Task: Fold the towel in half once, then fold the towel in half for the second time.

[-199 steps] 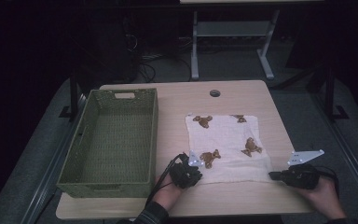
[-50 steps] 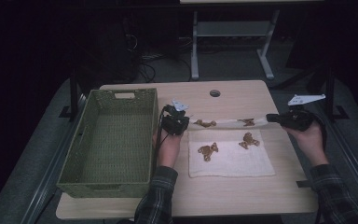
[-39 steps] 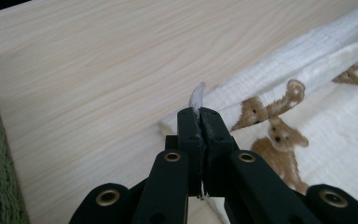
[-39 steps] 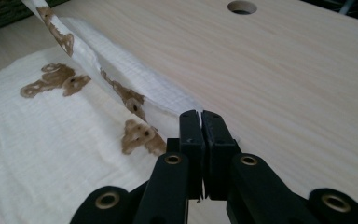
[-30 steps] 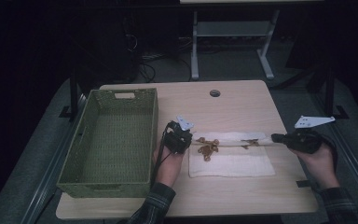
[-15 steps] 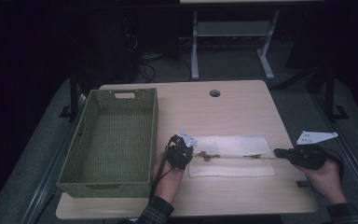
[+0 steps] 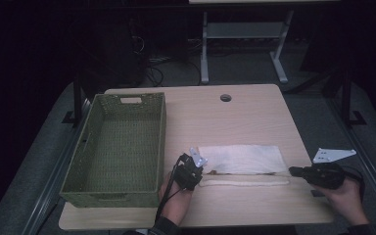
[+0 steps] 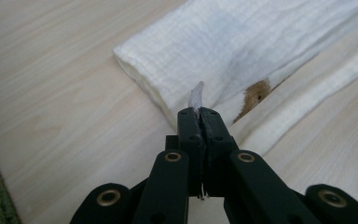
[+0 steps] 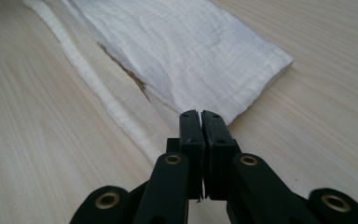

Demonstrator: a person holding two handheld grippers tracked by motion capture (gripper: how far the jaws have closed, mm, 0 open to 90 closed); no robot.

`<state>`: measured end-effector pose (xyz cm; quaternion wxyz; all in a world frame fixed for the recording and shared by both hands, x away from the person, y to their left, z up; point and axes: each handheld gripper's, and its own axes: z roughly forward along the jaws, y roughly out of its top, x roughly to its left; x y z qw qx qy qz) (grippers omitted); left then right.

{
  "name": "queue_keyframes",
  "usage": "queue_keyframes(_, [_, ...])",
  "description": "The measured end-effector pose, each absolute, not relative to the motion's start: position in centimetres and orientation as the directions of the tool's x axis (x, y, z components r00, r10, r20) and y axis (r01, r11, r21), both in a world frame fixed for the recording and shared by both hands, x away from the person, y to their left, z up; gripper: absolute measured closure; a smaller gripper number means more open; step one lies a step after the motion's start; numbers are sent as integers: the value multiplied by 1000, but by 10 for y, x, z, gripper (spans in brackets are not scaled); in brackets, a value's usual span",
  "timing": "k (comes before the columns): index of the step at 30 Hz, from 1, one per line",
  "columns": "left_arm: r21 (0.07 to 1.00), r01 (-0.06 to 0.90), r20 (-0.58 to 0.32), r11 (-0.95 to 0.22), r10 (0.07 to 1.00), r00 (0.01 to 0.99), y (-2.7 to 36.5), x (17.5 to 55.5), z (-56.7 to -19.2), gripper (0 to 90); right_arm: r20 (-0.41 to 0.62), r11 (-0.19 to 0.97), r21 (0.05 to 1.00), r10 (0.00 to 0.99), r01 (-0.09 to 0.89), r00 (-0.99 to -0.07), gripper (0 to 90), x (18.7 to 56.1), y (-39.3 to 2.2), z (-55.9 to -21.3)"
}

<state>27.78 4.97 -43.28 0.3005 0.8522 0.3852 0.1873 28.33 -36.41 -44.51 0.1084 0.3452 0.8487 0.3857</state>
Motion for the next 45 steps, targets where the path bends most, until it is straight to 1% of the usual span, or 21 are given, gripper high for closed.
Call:
queue_keyframes(8, [625,562,73,-542,757,649,51,271,-444,880,107,470,713,661,520,-743,879,276,-364,-452])
queue_keyframes(10, [600,574,69,-558,750,657,50,270,-450,879,116,478,702,655,528,-746,877,275,-362,-456])
queue_keyframes(12, [594,569,79,-568,745,662,48,270,-452,875,109,498,684,653,534,-749,874,275,-360,-459])
queue_keyframes(14, [604,568,70,-558,748,660,50,270,-450,859,101,512,675,649,531,-754,860,275,-358,-461])
queue_keyframes(15, [613,567,65,-551,750,658,51,271,-450,786,108,505,682,646,529,-756,811,275,-358,-460])
queue_keyframes(16, [625,567,53,-537,754,655,52,271,-449,742,107,501,690,643,522,-759,785,275,-359,-458])
queue_keyframes(18, [652,555,39,-517,754,656,54,272,-445,662,114,478,709,648,519,-753,678,276,-360,-455])
queue_keyframes(19, [663,545,44,-513,754,656,53,273,-443,624,113,470,717,650,515,-751,659,278,-361,-454])
queue_keyframes(21, [680,535,42,-501,756,654,53,276,-439,579,114,462,722,655,515,-747,620,281,-360,-452])
queue_keyframes(25, [704,521,39,-483,758,651,54,287,-432,526,103,454,735,659,504,-745,613,288,-356,-449])
queue_keyframes(30, [715,521,34,-466,768,640,53,308,-430,492,82,459,736,670,498,-738,617,302,-352,-447])
queue_keyframes(39, [718,534,30,-447,786,618,52,341,-434,488,60,449,752,682,482,-729,636,332,-339,-445])
queue_keyframes(45, [712,549,27,-438,798,602,50,358,-441,489,70,436,749,698,500,-713,644,354,-337,-451])
